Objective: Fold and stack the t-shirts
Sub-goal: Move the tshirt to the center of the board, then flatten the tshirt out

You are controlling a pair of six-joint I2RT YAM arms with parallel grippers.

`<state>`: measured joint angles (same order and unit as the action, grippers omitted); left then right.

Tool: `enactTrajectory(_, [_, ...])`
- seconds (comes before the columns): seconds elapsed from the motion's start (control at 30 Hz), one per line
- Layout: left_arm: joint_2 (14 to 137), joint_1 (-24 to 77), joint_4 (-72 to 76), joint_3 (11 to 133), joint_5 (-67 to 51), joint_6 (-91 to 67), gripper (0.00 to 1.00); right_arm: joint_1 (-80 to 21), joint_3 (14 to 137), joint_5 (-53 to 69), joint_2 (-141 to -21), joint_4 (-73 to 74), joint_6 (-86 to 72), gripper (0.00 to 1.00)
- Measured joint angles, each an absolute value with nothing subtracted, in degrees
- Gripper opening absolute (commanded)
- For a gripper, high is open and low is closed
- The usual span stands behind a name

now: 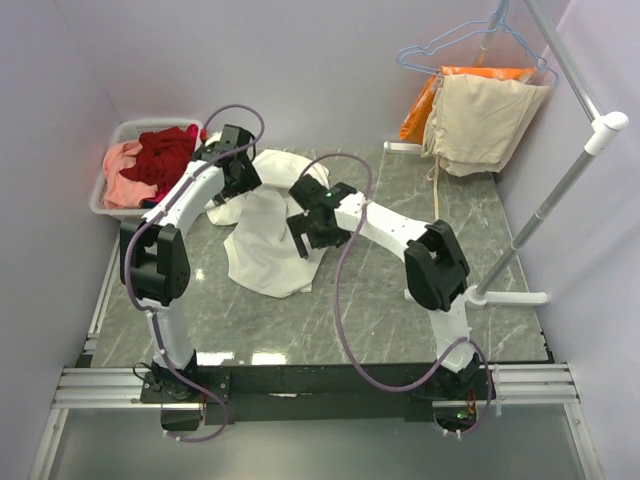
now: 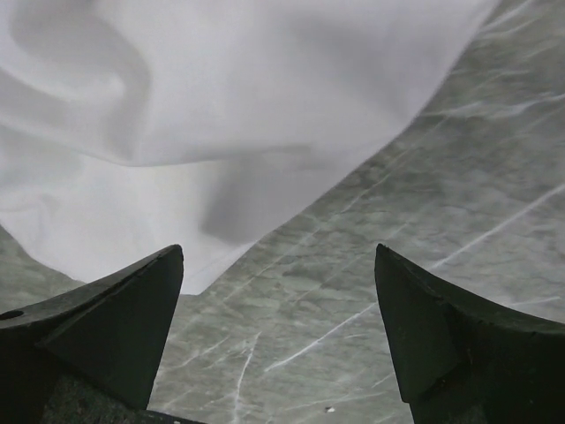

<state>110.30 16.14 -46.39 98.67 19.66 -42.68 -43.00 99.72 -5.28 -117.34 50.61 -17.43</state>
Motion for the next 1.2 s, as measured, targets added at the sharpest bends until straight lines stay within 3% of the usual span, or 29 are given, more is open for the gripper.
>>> enactTrajectory(0.1, [111.3,14.8,-46.5,101.2,18.9,-42.4,0.82,-43.8,100.3,-4.0,-119.9,51.9,-17.1,0.78])
enactTrajectory(0.13, [111.7,14.4,-46.4,101.9,18.5,-42.2,0.82,-43.9,100.8,-3.7,-120.6,52.4,-17.1,0.66])
enactTrajectory(0.23, [112.3,13.6,-46.3,103.0,17.3,-41.4,0.83,-44.2,103.2,-2.8,-122.8,53.1,-17.2,0.45])
enactTrajectory(0.37, [112.5,12.4,-46.3,103.0,15.8,-40.9,0.83,-44.3,103.5,-2.2,-123.2,53.4,-18.2,0.45])
enactTrajectory(0.5, [112.8,11.2,-46.3,103.5,14.8,-39.9,0.83,-44.3,103.5,-1.1,-123.2,53.3,-19.1,0.59])
enactTrajectory(0.6, [113.0,10.5,-46.2,103.5,14.3,-39.6,0.83,-44.3,103.5,-0.1,-123.3,53.2,-19.7,0.59])
enactTrajectory(0.67, [113.3,10.1,-46.2,103.5,13.9,-39.5,0.83,-44.3,103.5,0.6,-123.3,53.2,-20.1,0.53])
enactTrajectory(0.8, [113.6,10.0,-46.2,103.5,13.1,-39.0,0.83,-44.3,103.5,1.6,-124.2,52.8,-20.4,0.27])
enactTrajectory(0.97, [114.1,10.0,-46.1,103.5,12.5,-38.3,0.83,-44.3,103.5,2.4,-127.7,52.7,-21.2,0.11])
enactTrajectory(1.0, [114.2,10.0,-46.1,103.5,12.2,-38.2,0.83,-44.3,103.4,2.5,-128.1,52.7,-21.4,0.00])
enactTrajectory(1.2, [114.5,10.0,-45.5,103.5,11.5,-37.9,0.83,-44.2,103.4,-0.6,-128.0,53.6,-23.2,0.00])
